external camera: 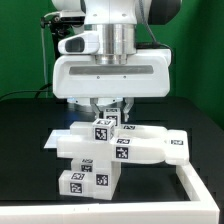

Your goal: Assemble chair

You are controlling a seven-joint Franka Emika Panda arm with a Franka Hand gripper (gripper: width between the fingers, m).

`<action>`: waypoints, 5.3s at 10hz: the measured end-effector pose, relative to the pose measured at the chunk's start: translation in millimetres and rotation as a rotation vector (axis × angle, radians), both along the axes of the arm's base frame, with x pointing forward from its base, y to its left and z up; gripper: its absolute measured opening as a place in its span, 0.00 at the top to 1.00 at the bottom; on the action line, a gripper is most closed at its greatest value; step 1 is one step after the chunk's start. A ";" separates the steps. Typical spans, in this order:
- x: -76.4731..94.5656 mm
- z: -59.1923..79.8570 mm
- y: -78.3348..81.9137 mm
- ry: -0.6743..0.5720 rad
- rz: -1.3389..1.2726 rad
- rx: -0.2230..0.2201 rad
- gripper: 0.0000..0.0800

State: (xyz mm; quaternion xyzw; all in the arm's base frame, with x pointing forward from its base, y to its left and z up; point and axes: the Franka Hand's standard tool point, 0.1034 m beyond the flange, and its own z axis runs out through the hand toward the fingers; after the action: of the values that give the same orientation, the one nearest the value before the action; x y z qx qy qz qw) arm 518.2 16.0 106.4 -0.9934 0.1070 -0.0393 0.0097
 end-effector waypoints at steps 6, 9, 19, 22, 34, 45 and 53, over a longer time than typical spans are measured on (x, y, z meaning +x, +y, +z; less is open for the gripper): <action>0.5 0.4 2.4 0.004 -0.373 0.039 0.65; 3.7 3.4 3.3 -0.001 -0.233 0.029 0.35; 4.3 4.5 4.1 0.005 0.674 -0.097 0.19; 3.7 3.2 3.6 0.017 0.920 -0.129 0.19; 1.0 0.4 0.7 0.000 0.359 -0.042 0.66; 2.2 -1.3 5.7 0.003 -0.660 0.077 0.66; 1.0 -2.2 10.9 -0.002 -0.220 0.030 0.19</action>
Offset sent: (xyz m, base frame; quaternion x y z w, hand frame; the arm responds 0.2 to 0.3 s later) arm -0.0014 -0.0074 -0.0009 -0.0113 -0.0057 0.1448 0.9894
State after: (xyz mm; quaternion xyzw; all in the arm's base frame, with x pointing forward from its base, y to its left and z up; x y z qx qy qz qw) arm 519.2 26.9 104.1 -0.9753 0.2162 -0.0397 0.0202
